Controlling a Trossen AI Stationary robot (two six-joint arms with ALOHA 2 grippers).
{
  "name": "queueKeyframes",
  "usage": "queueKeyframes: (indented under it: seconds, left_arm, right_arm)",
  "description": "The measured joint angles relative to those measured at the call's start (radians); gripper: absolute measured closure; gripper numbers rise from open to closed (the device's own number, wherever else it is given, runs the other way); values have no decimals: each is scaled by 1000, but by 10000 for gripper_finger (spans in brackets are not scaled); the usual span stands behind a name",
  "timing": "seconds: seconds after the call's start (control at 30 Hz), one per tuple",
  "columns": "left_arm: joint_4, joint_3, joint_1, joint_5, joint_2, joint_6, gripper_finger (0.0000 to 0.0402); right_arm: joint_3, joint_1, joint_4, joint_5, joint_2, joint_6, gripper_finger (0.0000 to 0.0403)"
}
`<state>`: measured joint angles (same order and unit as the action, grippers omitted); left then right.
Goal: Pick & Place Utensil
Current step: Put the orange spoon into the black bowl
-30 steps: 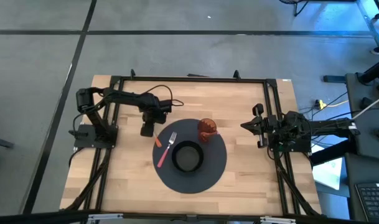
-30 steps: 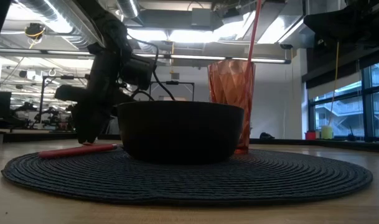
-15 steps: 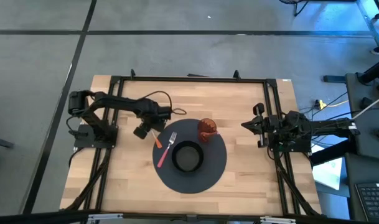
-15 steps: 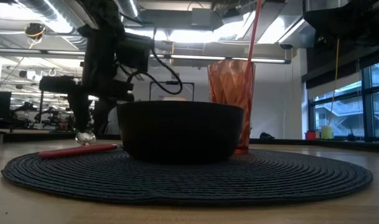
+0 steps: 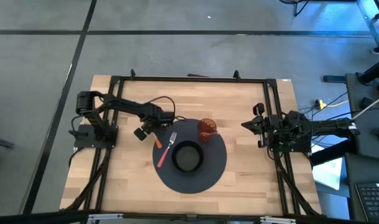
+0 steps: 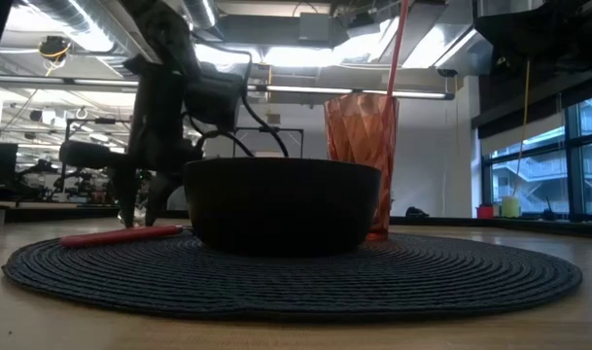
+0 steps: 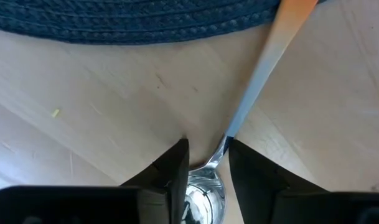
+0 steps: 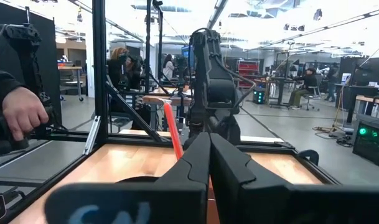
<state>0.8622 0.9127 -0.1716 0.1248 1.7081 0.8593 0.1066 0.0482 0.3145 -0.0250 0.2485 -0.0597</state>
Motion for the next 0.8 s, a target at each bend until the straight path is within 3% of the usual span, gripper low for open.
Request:
queueKeyframes:
  seconds: [0.2, 0.4, 0.8]
  left_arm:
    - [2, 2, -4, -25, 35, -10, 317]
    - [16, 6, -1, -43, 51, -33, 387]
    - [7, -7, -2, -46, -10, -203, 396]
  right_arm:
    - [0, 0, -1, 0, 0, 0, 393]
    - [0, 0, -1, 0, 0, 2, 393]
    - [0, 0, -1, 0, 0, 7, 393]
